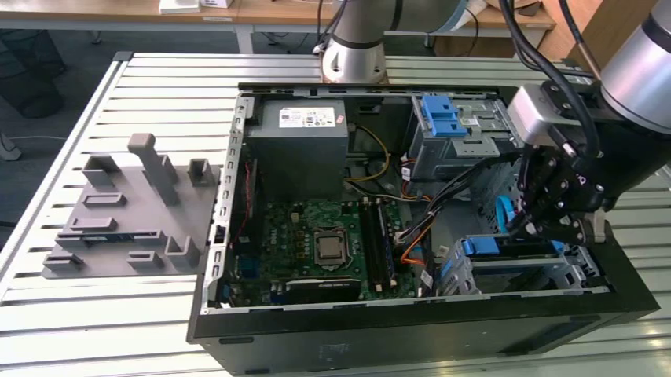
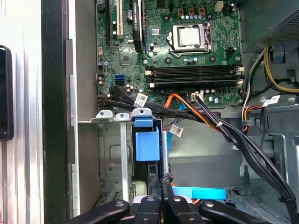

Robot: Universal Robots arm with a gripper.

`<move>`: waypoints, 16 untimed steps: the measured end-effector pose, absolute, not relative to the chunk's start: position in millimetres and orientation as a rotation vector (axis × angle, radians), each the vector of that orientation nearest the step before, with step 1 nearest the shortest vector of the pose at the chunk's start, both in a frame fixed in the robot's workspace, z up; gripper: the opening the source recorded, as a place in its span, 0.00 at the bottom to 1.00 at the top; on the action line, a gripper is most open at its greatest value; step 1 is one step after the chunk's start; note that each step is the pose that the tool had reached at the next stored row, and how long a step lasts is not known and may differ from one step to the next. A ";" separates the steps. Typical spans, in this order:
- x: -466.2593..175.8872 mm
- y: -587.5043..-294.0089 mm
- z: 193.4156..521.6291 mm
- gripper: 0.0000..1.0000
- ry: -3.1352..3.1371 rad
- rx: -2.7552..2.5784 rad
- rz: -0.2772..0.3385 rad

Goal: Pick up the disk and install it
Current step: 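Insert the second disk wire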

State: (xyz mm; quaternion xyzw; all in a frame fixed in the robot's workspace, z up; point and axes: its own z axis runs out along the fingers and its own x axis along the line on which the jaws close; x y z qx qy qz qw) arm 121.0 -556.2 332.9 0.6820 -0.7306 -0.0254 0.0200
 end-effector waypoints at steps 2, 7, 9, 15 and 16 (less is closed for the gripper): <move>121.0 -555.6 332.4 0.15 -2.268 2.117 -0.083; 121.0 -555.5 331.9 0.15 -2.270 2.120 -0.089; 121.0 -555.6 331.9 0.15 -2.270 2.120 -0.089; 121.0 -555.6 333.5 0.15 -2.271 2.121 -0.090; 120.9 -555.6 334.6 0.15 -2.271 2.121 -0.090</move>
